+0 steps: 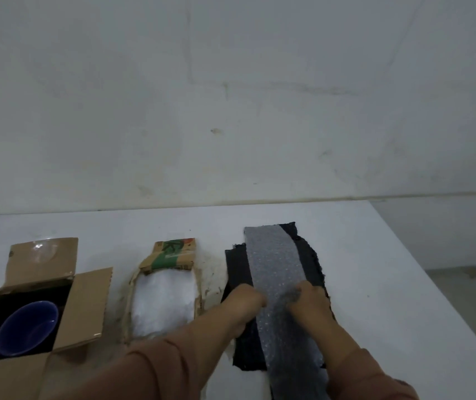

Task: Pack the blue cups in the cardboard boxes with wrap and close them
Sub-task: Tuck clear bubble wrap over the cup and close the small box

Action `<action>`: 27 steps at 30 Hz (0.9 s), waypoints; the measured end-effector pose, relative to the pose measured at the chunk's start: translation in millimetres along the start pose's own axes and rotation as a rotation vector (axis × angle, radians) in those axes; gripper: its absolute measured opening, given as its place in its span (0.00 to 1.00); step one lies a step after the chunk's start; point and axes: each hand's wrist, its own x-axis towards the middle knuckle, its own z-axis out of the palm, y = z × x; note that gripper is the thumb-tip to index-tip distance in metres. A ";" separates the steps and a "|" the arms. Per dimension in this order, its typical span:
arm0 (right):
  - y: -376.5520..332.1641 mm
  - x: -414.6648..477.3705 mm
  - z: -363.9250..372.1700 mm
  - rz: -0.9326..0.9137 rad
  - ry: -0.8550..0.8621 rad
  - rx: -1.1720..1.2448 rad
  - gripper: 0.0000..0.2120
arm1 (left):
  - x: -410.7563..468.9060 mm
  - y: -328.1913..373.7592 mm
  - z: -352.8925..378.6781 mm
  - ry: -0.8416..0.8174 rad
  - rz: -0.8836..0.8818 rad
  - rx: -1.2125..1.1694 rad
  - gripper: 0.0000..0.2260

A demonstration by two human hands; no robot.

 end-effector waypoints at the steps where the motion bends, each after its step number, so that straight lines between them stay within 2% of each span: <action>1: 0.7 -0.3 2.8 -0.008 -0.007 -0.034 0.17 | 9.1 -2.9 3.6 0.048 -0.048 -0.074 0.11; 4: 0.2 0.8 5.7 -0.035 0.031 -0.089 0.18 | 22.8 -2.8 9.4 0.082 -0.071 -0.220 0.06; 7: 1.4 2.1 -1.7 -0.059 0.088 0.047 0.14 | 27.0 2.1 12.4 0.087 -0.023 -0.213 0.02; 10: 2.1 3.1 -19.7 -0.111 0.047 0.340 0.15 | 26.5 6.9 7.6 0.187 0.087 -0.138 0.04; 13: -5.8 -1.6 -41.9 -0.191 0.007 0.588 0.18 | 14.5 16.4 -5.4 0.304 0.228 -0.169 0.06; 16: -23.1 -8.2 -62.8 -0.325 0.060 0.594 0.15 | -6.1 28.6 -25.0 0.388 0.420 -0.207 0.13; 19: -51.2 -22.7 -85.5 -0.482 0.226 0.438 0.11 | -31.8 37.2 -51.0 0.308 0.626 -0.062 0.19; 21: -69.5 -35.0 -97.6 -0.592 0.232 0.533 0.10 | -45.7 40.1 -68.0 0.325 0.702 0.096 0.21; 23: -85.6 -45.8 -107.0 -0.659 0.131 0.711 0.08 | -57.7 42.9 -84.3 0.459 0.740 0.170 0.13; 24: -93.1 -50.4 -110.9 -0.682 0.041 0.824 0.07 | -63.1 43.5 -92.5 0.447 0.733 0.091 0.11; 27: -115.9 -61.6 -117.8 -0.760 -0.166 1.099 0.07 | -77.7 40.8 -116.9 0.095 0.678 -0.311 0.21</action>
